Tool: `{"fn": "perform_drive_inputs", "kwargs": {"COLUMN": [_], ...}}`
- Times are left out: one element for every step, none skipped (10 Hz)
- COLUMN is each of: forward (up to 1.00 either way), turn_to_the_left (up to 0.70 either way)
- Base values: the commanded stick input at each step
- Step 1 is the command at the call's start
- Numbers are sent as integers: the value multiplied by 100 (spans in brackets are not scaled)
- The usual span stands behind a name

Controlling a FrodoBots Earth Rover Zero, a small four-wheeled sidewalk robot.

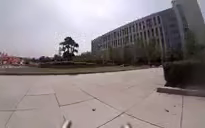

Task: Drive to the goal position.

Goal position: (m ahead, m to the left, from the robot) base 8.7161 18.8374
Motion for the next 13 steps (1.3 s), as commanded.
{"fn": "perform_drive_inputs", "kwargs": {"forward": [0,0,0,0,0,0,0,0,0,0,0,0,0], "turn_to_the_left": [100,100,100,100,100,100,100,100,100,100,100,100,100]}}
